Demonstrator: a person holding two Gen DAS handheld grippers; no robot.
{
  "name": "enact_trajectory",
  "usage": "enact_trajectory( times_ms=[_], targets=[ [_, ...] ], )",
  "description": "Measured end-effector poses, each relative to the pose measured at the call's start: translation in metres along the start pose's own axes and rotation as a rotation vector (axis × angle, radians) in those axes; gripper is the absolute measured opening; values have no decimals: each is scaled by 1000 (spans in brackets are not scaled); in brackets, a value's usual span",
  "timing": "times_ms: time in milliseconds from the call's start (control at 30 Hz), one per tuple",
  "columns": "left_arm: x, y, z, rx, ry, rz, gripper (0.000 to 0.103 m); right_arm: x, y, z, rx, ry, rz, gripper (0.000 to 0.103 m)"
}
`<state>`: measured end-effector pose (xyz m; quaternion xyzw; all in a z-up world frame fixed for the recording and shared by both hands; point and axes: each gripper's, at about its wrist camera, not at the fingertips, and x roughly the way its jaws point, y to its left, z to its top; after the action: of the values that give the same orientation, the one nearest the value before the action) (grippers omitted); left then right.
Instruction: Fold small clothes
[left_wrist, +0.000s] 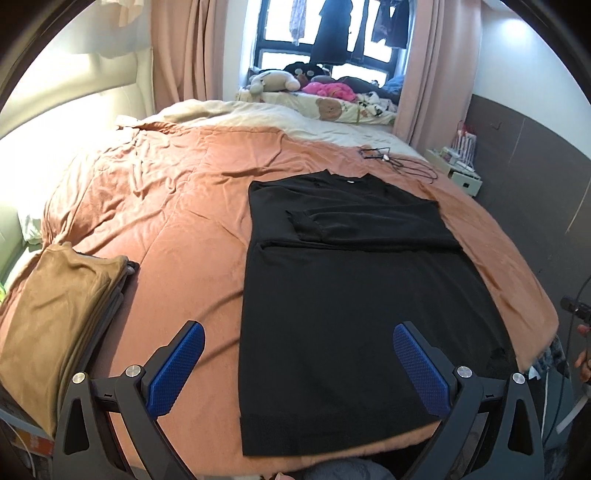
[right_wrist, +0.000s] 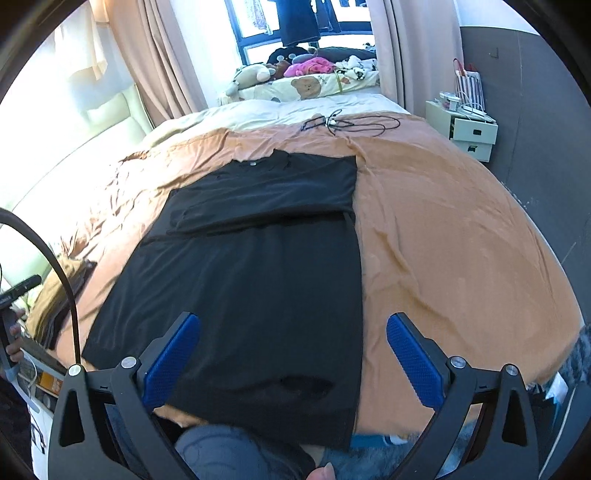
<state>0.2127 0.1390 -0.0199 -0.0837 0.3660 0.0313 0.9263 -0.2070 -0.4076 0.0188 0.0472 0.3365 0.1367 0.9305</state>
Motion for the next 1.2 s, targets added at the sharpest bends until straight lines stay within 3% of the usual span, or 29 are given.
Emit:
enact_trajectory(
  times_ms=[267, 467, 700, 967, 1200],
  targets=[
    [-20, -2, -40, -12, -1, 7, 103, -11, 5, -39, 7, 59, 7, 103],
    [-26, -1, -70, -51, 8, 56, 103, -24, 7, -65, -2, 23, 14, 103],
    [-26, 7, -98, -65, 1, 11, 103, -25, 18, -97, -20, 5, 62, 103],
    [-10, 33, -123, -156, 28, -8, 102, -9, 7, -117, 47, 10, 98, 103],
    [18, 54, -133, -250, 92, -71, 83, 1, 12, -124, 14, -32, 60, 103]
  ],
)
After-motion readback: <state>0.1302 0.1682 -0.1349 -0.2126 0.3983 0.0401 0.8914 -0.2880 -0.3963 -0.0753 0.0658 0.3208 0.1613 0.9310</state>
